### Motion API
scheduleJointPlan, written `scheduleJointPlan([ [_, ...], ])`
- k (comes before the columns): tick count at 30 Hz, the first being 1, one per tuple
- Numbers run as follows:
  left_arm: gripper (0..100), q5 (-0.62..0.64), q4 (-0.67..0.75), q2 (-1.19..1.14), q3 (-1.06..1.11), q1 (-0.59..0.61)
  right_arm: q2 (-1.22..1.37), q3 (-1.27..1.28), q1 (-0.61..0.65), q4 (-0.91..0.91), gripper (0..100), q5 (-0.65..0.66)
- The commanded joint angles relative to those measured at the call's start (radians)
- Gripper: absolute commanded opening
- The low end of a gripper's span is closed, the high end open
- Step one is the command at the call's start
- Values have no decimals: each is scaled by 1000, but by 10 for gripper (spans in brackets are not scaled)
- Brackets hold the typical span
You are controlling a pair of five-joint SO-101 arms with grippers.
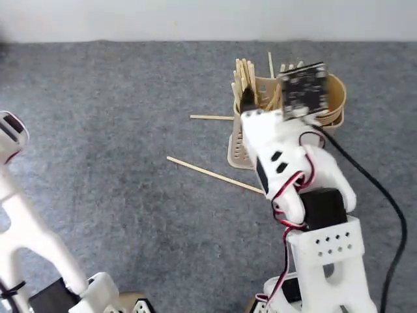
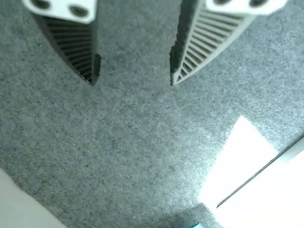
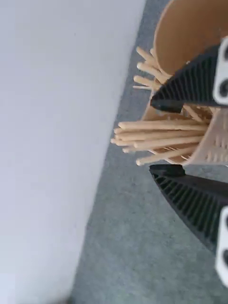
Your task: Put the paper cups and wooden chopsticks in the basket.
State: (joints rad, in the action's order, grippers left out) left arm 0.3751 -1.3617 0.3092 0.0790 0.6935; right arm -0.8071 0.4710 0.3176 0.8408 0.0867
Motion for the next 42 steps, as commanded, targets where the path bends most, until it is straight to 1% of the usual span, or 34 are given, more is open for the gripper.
scheduleJointPlan([
  [1,228,-12,-2,31,15,6,-1,-14,67,91,82,84],
  [4,228,-14,0,31,36,6,15,-11,145,177,80,112],
  [9,228,-14,0,31,45,6,88,-5,272,283,80,109],
  [14,228,-14,-3,29,45,6,292,-6,305,289,80,104],
  [17,228,-14,-5,26,47,6,433,-6,305,245,95,104],
  [22,228,-14,-5,23,47,6,595,-12,305,171,238,106],
  [24,228,-14,-5,23,47,6,628,-12,305,137,266,110],
  [35,228,-14,2,29,148,8,788,-12,302,-5,266,120],
  [38,228,-12,38,31,188,8,835,-12,303,-27,266,166],
  [42,228,-12,94,31,249,8,871,-14,305,-73,266,173],
])
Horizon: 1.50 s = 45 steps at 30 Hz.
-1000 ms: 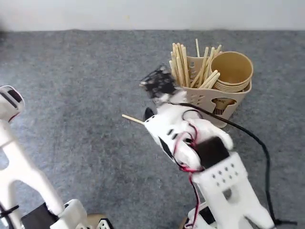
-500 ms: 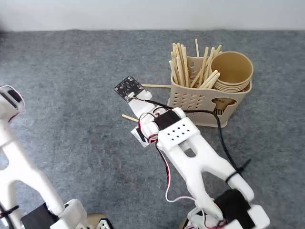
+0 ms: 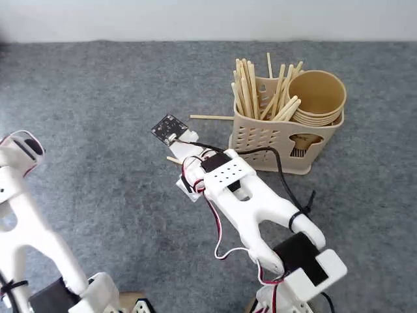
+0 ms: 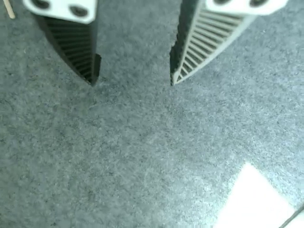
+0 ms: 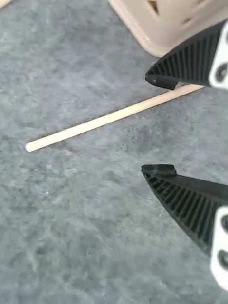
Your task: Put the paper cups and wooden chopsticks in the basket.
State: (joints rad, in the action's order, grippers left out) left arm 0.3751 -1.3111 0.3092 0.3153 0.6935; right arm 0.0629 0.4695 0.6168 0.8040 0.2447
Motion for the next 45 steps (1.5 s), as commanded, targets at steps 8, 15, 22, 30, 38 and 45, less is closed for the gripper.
scheduleJointPlan([
  [8,228,-9,127,31,120,8,45,-12,27,-133,266,17],
  [15,228,-9,212,31,219,6,179,-64,22,-153,173,14],
  [22,228,-9,276,31,297,2,269,-222,15,-38,87,11],
  [30,228,-8,356,31,380,0,266,-232,16,-4,11,15],
  [38,228,-8,388,29,449,-35,-10,-227,16,186,8,9],
  [45,228,-9,388,25,475,-63,-403,-227,15,369,8,9],
])
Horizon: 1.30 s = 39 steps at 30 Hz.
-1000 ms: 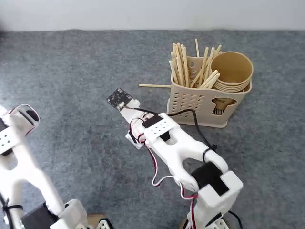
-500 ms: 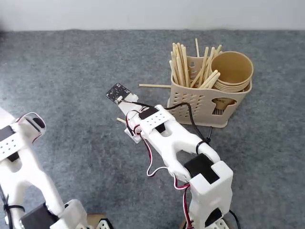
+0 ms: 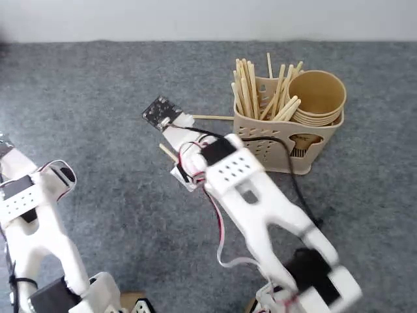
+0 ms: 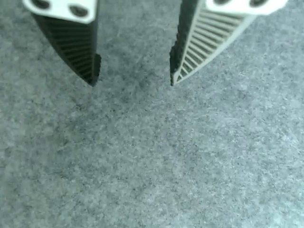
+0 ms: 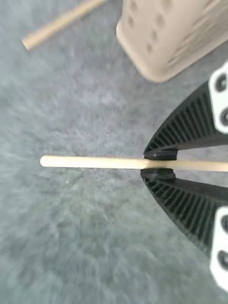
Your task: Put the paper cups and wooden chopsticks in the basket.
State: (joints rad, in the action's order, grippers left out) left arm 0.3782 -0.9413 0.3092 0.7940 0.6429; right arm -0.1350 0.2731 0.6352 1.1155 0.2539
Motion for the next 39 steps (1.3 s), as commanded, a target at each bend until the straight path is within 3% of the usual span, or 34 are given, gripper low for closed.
scheduleJointPlan([
  [1,228,-12,18,21,-4,-14,-269,-32,-7,64,8,0],
  [7,228,-14,107,29,65,-26,-599,-35,-35,-58,8,8],
  [12,228,-14,124,29,77,-25,-657,-35,-186,-254,8,3],
  [18,228,-15,124,29,79,-26,-656,21,-352,-559,8,-2],
  [28,228,-15,124,28,81,-26,-656,373,-429,-1164,8,-2],
  [39,228,-15,126,23,81,-26,-526,419,-449,-1322,8,-209],
])
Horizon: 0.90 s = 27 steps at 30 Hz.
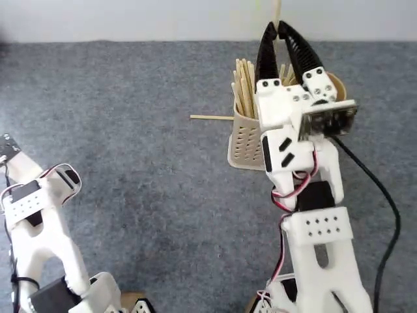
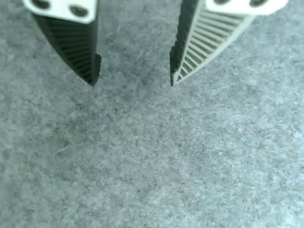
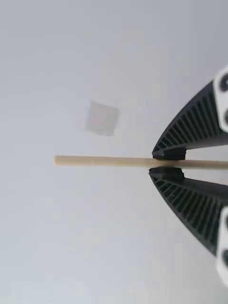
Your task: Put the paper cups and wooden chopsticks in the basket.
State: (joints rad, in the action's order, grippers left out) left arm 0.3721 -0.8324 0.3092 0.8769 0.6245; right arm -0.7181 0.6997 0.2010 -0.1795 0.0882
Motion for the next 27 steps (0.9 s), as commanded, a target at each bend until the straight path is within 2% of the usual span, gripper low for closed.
scheduleJointPlan([
  [1,228,-11,17,23,-2,-8,85,-8,-19,-27,8,-52],
  [5,228,-11,17,23,-2,-8,188,-6,-47,-16,25,-55],
  [11,228,-11,17,23,-1,-23,154,-6,-65,119,257,-60],
  [13,228,-12,14,23,1,-38,79,-6,-68,193,289,-60],
  [17,228,-12,14,23,1,-43,-127,-6,-59,466,267,-60],
  [21,229,-25,15,31,-12,-60,-344,-6,-68,769,199,-60],
  [25,229,-184,9,28,-31,-161,-496,-5,-68,1089,97,-60],
  [27,229,-224,11,23,-45,-226,-544,-5,-76,1196,71,-60],
])
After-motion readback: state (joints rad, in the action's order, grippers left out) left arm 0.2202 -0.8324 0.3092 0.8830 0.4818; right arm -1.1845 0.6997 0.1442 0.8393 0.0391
